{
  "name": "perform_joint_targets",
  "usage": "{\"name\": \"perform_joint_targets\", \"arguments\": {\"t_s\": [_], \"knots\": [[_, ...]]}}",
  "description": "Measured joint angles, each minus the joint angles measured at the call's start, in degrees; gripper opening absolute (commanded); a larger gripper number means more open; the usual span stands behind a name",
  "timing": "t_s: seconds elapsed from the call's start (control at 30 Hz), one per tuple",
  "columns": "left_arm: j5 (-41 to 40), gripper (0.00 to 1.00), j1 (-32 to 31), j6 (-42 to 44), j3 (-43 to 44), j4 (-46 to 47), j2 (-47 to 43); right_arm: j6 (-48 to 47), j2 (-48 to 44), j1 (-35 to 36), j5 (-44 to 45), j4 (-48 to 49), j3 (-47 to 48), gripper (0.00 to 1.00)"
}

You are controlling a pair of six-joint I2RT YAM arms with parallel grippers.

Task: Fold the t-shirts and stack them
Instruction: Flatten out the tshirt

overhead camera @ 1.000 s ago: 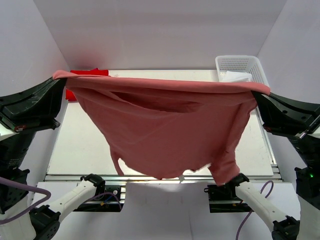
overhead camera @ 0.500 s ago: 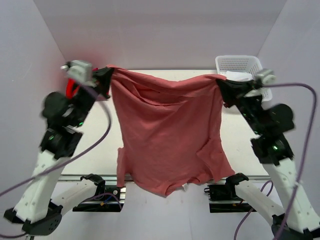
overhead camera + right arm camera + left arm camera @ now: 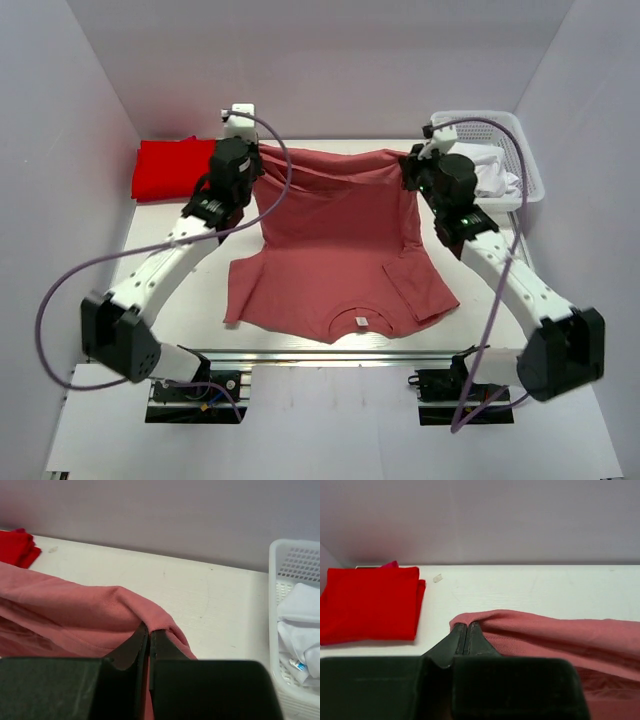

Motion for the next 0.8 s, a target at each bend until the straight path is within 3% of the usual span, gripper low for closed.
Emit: {"name": "perform_joint_targets", "arguments": {"t_s": [0.37, 0.57, 0.6, 0.63, 0.67, 0.7, 0.77, 0.8], "knots": [[-2.51, 0.00, 4.50, -0.26, 12.28, 1.70, 24.04, 0.04, 23.50, -2.03, 3.72, 1.22, 15.39, 0.00], [0.26, 0.00, 7.67, -1.18, 26.49, 1.62, 39.34, 0.50, 38.36, -3.82, 3.85, -0.33, 28.57, 0.00], [0.90, 0.11, 8.17, -1.33, 29.11, 1.64, 42.18, 0.79, 41.20, -4.20, 3.91, -0.98, 31.23, 0.02], [1.16, 0.24, 8.61, -1.44, 32.09, 1.20, 45.11, 1.27, 44.57, -4.55, 3.93, -2.21, 34.82, 0.26], [1.60, 0.74, 8.98, -1.25, 35.41, 1.40, 48.30, 2.08, 48.37, -4.92, 3.80, -2.78, 38.75, 0.46], [1.97, 1.00, 9.38, -0.83, 38.62, 1.66, 51.49, 2.60, 51.78, -5.29, 3.85, -3.58, 42.58, 0.58], [2.16, 1.00, 10.12, -1.29, 47.19, 0.94, 58.69, 3.39, 59.39, -6.03, 3.34, -5.51, 51.63, 0.85], [2.38, 1.00, 10.58, -1.44, 52.98, 0.17, 63.06, 3.93, 63.45, -6.51, 2.71, -7.02, 56.50, 0.89]]}}
